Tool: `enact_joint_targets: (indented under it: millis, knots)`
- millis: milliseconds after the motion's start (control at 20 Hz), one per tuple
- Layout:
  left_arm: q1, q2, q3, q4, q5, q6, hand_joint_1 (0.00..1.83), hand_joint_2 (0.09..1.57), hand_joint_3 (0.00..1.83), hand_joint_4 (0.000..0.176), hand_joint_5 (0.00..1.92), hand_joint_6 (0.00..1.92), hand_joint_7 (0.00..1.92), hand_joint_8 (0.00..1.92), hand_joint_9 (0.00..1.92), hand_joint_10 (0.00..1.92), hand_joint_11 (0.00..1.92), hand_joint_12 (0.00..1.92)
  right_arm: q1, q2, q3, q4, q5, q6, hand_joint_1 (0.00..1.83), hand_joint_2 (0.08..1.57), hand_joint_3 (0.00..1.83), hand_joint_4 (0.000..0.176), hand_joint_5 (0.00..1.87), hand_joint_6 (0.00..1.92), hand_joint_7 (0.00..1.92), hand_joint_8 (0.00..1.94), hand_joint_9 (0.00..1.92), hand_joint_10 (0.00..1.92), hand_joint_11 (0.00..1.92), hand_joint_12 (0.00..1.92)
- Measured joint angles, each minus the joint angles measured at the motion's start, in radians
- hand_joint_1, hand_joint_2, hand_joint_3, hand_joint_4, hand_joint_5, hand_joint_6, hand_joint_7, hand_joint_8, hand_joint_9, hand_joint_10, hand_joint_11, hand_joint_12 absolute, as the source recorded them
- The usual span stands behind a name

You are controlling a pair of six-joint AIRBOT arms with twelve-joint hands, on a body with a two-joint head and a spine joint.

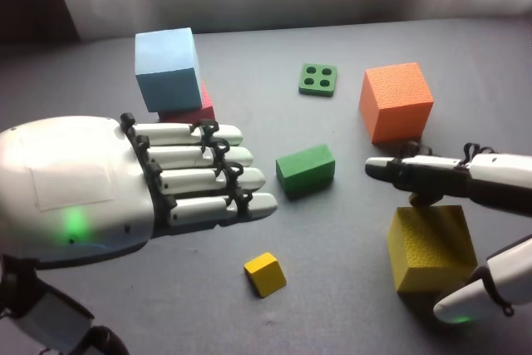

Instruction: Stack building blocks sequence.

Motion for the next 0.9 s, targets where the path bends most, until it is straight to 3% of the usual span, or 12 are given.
enact_joint_targets:
  millis: [600,900]
  knots:
    - [-0.061,-0.008,-0.001,0.003,0.041,-0.004,0.62,0.80,0.00,0.000,0.02,0.01,0.08,0.01,0.07,0.01,0.04,0.02,-0.042,-0.053,0.037,0.065,0.023,-0.112,1.29,0.91,0.01,0.000,0.03,0.00,0.00,0.00,0.04,0.00,0.00,0.63]
    - [-0.061,-0.008,-0.001,0.021,0.041,-0.023,0.64,0.80,0.00,0.000,0.02,0.00,0.08,0.00,0.08,0.01,0.04,0.04,-0.042,-0.057,0.037,0.094,0.040,-0.192,1.28,0.94,0.01,0.000,0.08,0.01,0.05,0.01,0.08,0.01,0.00,0.68]
